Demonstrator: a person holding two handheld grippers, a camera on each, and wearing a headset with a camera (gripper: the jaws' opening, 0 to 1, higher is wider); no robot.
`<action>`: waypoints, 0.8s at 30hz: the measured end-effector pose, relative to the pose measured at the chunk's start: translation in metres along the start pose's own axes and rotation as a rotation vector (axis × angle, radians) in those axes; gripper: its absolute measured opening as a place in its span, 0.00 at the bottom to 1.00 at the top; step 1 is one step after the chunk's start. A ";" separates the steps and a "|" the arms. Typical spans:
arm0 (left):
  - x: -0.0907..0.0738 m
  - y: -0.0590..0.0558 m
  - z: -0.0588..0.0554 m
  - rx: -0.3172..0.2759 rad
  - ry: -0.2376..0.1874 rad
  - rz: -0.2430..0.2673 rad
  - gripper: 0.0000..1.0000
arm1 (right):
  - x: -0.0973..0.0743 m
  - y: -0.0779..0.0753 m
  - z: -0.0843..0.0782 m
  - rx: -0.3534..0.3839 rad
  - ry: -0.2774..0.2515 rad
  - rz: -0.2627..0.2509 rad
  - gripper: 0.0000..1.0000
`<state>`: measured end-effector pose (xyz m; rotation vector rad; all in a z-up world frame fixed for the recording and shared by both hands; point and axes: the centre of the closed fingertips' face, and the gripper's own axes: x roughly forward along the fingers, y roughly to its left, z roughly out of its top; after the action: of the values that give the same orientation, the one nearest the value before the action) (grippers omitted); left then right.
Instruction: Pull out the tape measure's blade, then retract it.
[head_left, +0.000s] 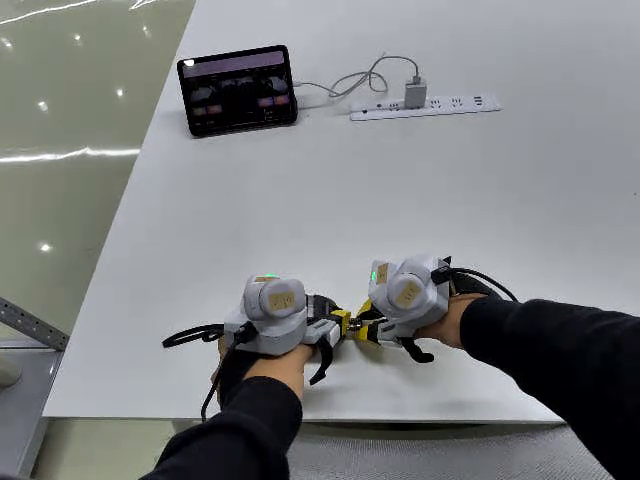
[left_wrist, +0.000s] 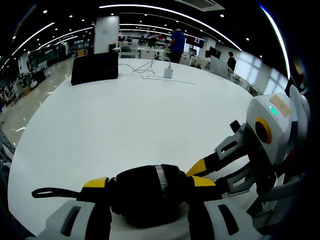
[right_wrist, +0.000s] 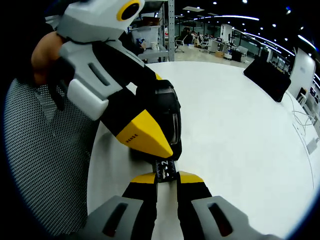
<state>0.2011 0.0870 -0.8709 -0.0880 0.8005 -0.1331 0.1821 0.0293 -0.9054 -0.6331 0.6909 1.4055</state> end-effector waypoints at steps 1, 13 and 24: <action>0.000 0.000 0.000 -0.003 0.001 -0.003 0.58 | 0.001 0.000 0.001 0.001 -0.001 0.001 0.10; 0.000 0.000 0.001 -0.007 -0.002 -0.006 0.58 | 0.005 0.000 0.006 -0.009 -0.010 0.003 0.10; 0.000 0.000 0.001 -0.011 -0.004 -0.009 0.58 | 0.007 0.000 0.007 0.002 -0.008 0.006 0.10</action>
<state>0.2018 0.0872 -0.8705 -0.1021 0.7970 -0.1373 0.1831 0.0390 -0.9058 -0.6239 0.6885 1.4120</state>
